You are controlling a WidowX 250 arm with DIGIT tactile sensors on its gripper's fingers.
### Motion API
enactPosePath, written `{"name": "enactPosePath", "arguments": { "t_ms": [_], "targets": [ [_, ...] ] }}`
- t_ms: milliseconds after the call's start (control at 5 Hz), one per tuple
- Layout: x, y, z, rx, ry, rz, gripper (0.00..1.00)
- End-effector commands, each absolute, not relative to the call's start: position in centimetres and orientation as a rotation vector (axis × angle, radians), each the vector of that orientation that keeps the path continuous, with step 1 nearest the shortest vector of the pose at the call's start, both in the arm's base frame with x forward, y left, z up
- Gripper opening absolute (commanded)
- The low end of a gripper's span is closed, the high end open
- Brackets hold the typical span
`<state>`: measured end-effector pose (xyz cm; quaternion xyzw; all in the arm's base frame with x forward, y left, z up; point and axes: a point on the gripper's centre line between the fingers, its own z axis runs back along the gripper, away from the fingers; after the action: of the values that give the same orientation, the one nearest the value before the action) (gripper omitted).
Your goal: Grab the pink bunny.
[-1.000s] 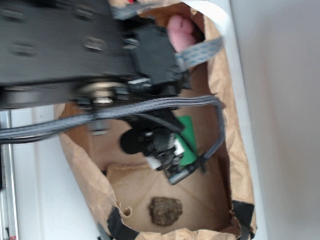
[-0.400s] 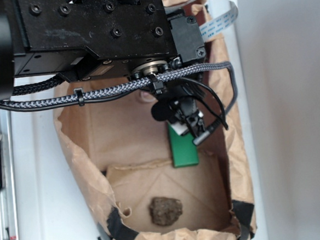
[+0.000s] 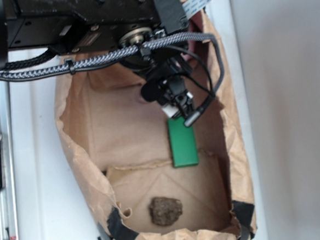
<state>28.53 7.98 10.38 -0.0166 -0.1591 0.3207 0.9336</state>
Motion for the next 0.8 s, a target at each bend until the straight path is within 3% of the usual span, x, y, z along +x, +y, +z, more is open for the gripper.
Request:
{"name": "enactPosePath", "arguments": {
  "t_ms": [0, 600],
  "targets": [
    [29.0, 10.2, 10.4, -0.047, -0.41, 0.822, 1.0],
    [28.5, 9.6, 8.9, -0.023, -0.491, 0.833, 1.0]
  ]
}}
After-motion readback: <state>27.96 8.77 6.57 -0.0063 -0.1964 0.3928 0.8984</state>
